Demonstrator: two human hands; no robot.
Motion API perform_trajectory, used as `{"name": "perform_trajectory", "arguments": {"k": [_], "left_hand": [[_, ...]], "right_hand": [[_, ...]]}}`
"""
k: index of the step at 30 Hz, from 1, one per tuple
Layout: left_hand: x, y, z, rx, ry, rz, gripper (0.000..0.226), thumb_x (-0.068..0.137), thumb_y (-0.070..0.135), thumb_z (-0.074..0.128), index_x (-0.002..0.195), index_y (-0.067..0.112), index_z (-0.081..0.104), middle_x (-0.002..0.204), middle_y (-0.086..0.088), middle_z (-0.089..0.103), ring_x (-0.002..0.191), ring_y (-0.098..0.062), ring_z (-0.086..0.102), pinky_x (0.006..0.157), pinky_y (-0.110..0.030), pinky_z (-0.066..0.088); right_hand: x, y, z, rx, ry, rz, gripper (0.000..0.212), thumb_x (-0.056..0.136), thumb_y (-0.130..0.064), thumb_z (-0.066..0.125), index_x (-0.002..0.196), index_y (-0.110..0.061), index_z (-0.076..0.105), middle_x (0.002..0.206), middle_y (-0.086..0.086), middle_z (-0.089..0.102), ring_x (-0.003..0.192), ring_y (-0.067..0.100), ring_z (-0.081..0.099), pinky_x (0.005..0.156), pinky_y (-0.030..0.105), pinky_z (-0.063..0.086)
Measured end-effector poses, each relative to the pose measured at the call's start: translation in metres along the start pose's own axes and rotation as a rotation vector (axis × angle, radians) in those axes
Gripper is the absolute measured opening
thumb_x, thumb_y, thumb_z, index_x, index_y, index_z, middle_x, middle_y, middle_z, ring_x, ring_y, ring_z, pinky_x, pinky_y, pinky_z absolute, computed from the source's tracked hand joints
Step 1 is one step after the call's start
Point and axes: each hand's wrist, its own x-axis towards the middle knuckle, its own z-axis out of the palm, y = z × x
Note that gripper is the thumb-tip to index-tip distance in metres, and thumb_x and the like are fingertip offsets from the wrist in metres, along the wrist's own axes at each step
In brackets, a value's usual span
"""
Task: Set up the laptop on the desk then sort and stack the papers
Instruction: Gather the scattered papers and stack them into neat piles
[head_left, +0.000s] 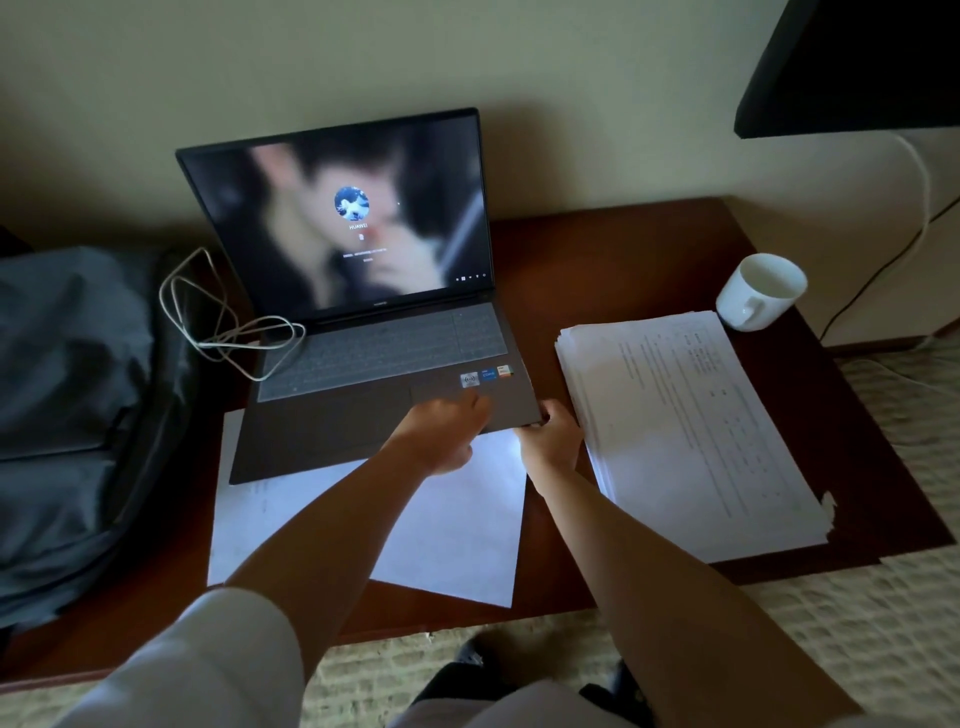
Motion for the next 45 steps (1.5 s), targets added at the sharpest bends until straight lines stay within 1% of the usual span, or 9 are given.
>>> {"name": "perform_trajectory", "arguments": {"k": [6, 11, 14, 17, 21, 24, 30, 36, 45], "left_hand": [[-0.001, 0.000, -0.001, 0.000, 0.011, -0.001, 0.040, 0.091, 0.016, 0.057, 0.127, 0.014, 0.041, 0.124, -0.008, 0.054, 0.084, -0.021, 0.063, 0.059, -0.020, 0.039], [-0.001, -0.001, -0.003, -0.018, 0.018, -0.011, 0.036, 0.090, 0.014, 0.056, 0.123, 0.013, 0.042, 0.121, -0.008, 0.054, 0.074, -0.020, 0.057, 0.058, -0.022, 0.043], [-0.001, -0.003, -0.005, -0.028, 0.036, -0.021, 0.033, 0.091, 0.013, 0.054, 0.122, 0.012, 0.043, 0.115, -0.009, 0.056, 0.069, -0.017, 0.048, 0.056, -0.023, 0.038], [-0.002, -0.003, -0.003, -0.040, 0.017, -0.044, 0.033, 0.091, 0.013, 0.052, 0.122, 0.012, 0.042, 0.113, -0.009, 0.057, 0.076, -0.021, 0.056, 0.057, -0.025, 0.039], [0.000, 0.003, 0.005, -0.072, -0.033, -0.114, 0.033, 0.091, 0.012, 0.052, 0.123, 0.013, 0.042, 0.113, -0.012, 0.060, 0.094, -0.028, 0.062, 0.066, -0.029, 0.043], [0.001, 0.009, 0.009, -0.043, -0.046, -0.113, 0.034, 0.091, 0.011, 0.055, 0.124, 0.012, 0.045, 0.115, -0.012, 0.061, 0.099, -0.028, 0.063, 0.069, -0.027, 0.042], [0.003, 0.012, 0.015, -0.033, 0.033, -0.123, 0.028, 0.094, 0.011, 0.053, 0.121, 0.015, 0.050, 0.110, -0.009, 0.064, 0.090, -0.021, 0.065, 0.070, -0.025, 0.048], [0.001, 0.021, 0.023, -0.058, -0.005, -0.257, 0.028, 0.094, 0.010, 0.055, 0.121, 0.015, 0.053, 0.106, -0.007, 0.064, 0.088, -0.018, 0.064, 0.071, -0.025, 0.052], [-0.057, 0.073, 0.028, -0.106, -0.138, -0.584, 0.033, 0.096, 0.014, 0.041, 0.128, 0.014, 0.048, 0.123, -0.010, 0.059, 0.108, -0.025, 0.060, 0.079, -0.032, 0.049]], "right_hand": [[-0.002, -0.009, 0.012, -0.026, -0.030, 0.102, 0.038, 0.083, -0.032, 0.071, 0.115, -0.016, 0.058, 0.102, -0.003, 0.064, 0.088, 0.016, 0.061, 0.065, 0.020, 0.046], [0.004, -0.007, 0.012, -0.079, -0.071, 0.212, 0.013, 0.088, -0.024, 0.063, 0.090, -0.011, 0.061, 0.085, 0.004, 0.062, 0.063, 0.015, 0.053, 0.052, 0.021, 0.037], [-0.001, -0.011, 0.018, 0.148, -0.018, 0.320, 0.012, 0.090, -0.014, 0.058, 0.095, -0.005, 0.064, 0.091, 0.012, 0.064, 0.074, 0.024, 0.057, 0.064, 0.028, 0.042], [-0.007, -0.013, 0.016, 0.170, -0.007, 0.314, 0.015, 0.086, -0.010, 0.063, 0.099, -0.001, 0.066, 0.093, 0.012, 0.065, 0.080, 0.025, 0.059, 0.069, 0.028, 0.045], [-0.021, 0.001, -0.002, 0.028, -0.052, 0.345, 0.013, 0.083, -0.006, 0.061, 0.071, -0.005, 0.056, 0.073, 0.009, 0.056, 0.070, 0.023, 0.053, 0.054, 0.024, 0.036], [-0.030, 0.005, -0.020, -0.085, -0.124, 0.363, 0.004, 0.080, -0.004, 0.063, 0.084, -0.003, 0.060, 0.080, 0.010, 0.057, 0.071, 0.026, 0.057, 0.051, 0.021, 0.037], [-0.040, 0.014, -0.055, -0.248, -0.326, 0.428, 0.032, 0.077, 0.000, 0.063, 0.107, 0.008, 0.059, 0.081, 0.011, 0.057, 0.072, 0.023, 0.057, 0.067, 0.028, 0.044], [-0.057, 0.008, -0.083, -0.572, -0.735, 0.566, 0.037, 0.087, -0.008, 0.063, 0.121, 0.003, 0.056, 0.128, 0.015, 0.049, 0.127, 0.034, 0.046, 0.103, 0.037, 0.040], [-0.062, 0.034, -0.123, -0.543, -0.823, 0.575, 0.072, 0.074, -0.012, 0.069, 0.138, 0.003, 0.041, 0.146, 0.014, 0.040, 0.133, 0.033, 0.040, 0.112, 0.042, 0.027]]}}
